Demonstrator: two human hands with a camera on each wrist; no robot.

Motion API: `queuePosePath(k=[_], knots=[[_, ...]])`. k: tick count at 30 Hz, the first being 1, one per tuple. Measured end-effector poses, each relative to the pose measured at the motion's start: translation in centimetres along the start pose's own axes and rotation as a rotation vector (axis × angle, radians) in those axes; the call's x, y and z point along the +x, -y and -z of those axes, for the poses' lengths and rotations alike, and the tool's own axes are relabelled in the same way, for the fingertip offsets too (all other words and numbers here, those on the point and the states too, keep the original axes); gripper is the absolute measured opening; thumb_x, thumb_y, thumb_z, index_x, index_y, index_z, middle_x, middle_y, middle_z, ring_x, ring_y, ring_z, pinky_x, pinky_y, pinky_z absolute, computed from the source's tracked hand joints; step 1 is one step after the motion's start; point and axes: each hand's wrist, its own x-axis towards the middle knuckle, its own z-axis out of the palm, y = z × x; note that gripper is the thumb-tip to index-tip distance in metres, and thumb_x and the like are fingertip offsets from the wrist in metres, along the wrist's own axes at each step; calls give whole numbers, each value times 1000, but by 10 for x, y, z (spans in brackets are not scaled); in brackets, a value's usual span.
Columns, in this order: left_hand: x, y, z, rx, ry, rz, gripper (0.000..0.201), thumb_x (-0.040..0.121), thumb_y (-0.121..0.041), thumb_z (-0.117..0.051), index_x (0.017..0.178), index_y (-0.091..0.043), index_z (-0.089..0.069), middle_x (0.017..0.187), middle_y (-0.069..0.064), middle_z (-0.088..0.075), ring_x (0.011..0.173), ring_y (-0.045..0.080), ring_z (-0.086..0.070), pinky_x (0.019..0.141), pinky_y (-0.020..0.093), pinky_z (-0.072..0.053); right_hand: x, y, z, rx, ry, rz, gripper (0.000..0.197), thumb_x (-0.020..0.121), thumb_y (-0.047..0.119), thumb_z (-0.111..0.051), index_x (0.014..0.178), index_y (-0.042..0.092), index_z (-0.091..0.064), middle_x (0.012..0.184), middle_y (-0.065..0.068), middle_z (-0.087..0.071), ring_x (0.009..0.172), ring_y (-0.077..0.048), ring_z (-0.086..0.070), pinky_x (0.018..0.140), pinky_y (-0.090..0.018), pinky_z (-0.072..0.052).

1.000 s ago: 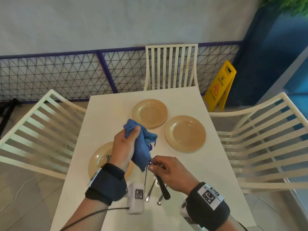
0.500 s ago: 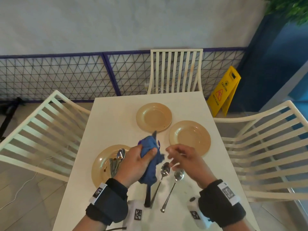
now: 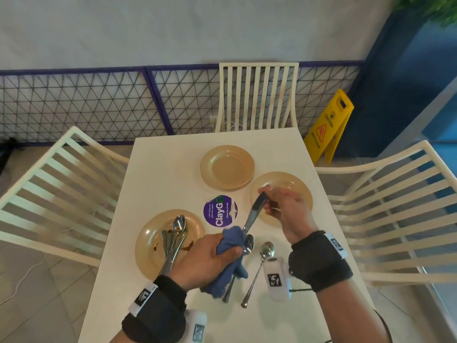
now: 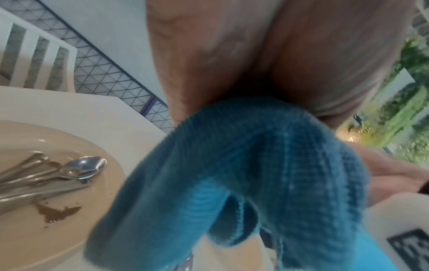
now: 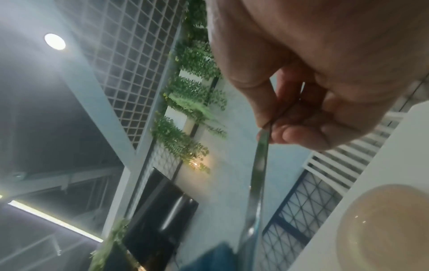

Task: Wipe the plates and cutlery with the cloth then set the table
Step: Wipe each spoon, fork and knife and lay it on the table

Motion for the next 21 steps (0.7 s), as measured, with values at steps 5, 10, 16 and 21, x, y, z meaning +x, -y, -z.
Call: queuePosePath(k=[5,10,16,21], knots=[[11,7,-3,76,-60,3,18,97,-37,-58,83,-29,-64,73,-13,-71,67,-5,-64,63,10,-42,-10,-21,-6,-39,18,-28,29,103,22,-53,94,5,-75,76,-5,-71,70,-13,-64,66,-26,-54],[5,23,-21,94,51,-4,20,98,-43,-56,92,-26,-65,77,-11,-71,75,-3,-67,67,10,-46,0,-17,21,42,-146,-44,27,102,21,-54,90,8,-75,77,-5,-70,73,-17,-63,70,-30,-52],[19,32,-23,219,63,40,23,97,-43,-55,93,-24,-68,86,-5,-74,82,8,-70,78,22,-54,-9,-52,24,66,-97,-138,30,102,23,-54,100,-1,-71,76,-7,-71,67,-15,-66,66,-29,-54],[16,35,-32,161,127,66,23,97,-45,-55,94,-24,-65,85,-5,-73,78,7,-69,78,25,-55,13,-52,48,161,-242,-129,24,102,17,-54,97,2,-72,75,-5,-67,70,-16,-62,73,-33,-54]])
